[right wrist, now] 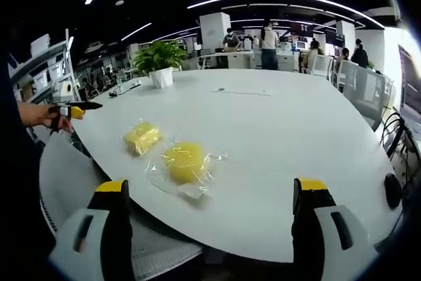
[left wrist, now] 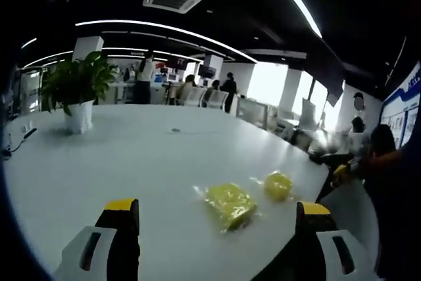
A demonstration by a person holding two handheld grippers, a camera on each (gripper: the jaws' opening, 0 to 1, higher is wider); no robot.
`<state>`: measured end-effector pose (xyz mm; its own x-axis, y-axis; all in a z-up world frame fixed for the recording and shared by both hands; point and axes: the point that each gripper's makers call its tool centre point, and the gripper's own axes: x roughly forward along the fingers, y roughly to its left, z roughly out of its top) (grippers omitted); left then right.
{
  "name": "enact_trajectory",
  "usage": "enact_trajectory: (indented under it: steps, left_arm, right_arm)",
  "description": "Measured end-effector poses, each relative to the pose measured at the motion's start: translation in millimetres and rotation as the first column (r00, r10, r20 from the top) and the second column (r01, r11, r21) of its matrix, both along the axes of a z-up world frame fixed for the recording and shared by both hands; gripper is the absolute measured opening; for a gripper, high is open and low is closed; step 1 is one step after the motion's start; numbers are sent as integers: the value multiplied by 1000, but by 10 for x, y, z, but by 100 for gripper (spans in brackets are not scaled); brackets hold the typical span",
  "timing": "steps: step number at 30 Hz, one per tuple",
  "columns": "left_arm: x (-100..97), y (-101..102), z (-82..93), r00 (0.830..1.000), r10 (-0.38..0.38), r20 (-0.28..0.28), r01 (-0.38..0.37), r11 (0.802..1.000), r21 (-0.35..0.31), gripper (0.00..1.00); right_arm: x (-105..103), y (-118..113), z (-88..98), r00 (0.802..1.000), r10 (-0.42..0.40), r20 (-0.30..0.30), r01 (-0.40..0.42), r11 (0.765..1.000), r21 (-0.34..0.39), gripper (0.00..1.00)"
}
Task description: Compare the silicone blocks by pressing each to a similar depth, holding the contact briefly, and releasing to observe deformation and rebound differences across the visible hardness samples.
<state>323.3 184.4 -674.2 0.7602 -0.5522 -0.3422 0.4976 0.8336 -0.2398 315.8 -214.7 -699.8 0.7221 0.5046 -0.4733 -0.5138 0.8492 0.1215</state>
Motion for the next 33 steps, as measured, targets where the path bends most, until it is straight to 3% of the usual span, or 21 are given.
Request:
enact_trajectory:
  steps: [13, 19, 29, 33]
  left_arm:
    - [4, 6, -114, 999, 21, -29, -22, 1000, -19, 100]
    - [49, -15, -16, 1000, 29, -12, -30, 999, -35, 100]
    - [58, 42, -54, 999, 40, -30, -40, 999, -19, 100]
    - [80, 15, -13, 999, 41, -9, -41, 999, -27, 100]
  right_arm:
    - [-52, -30, -49, 1000, -5, -21, 5, 1000, 17, 97]
    - [-1, -19, -66, 1000, 6, -28, -5, 1000, 20, 97]
    - [83, 39, -41, 1000, 14, -10, -13, 1000, 27, 97]
    - [92, 28, -27, 1000, 8, -5, -8, 1000, 26, 97]
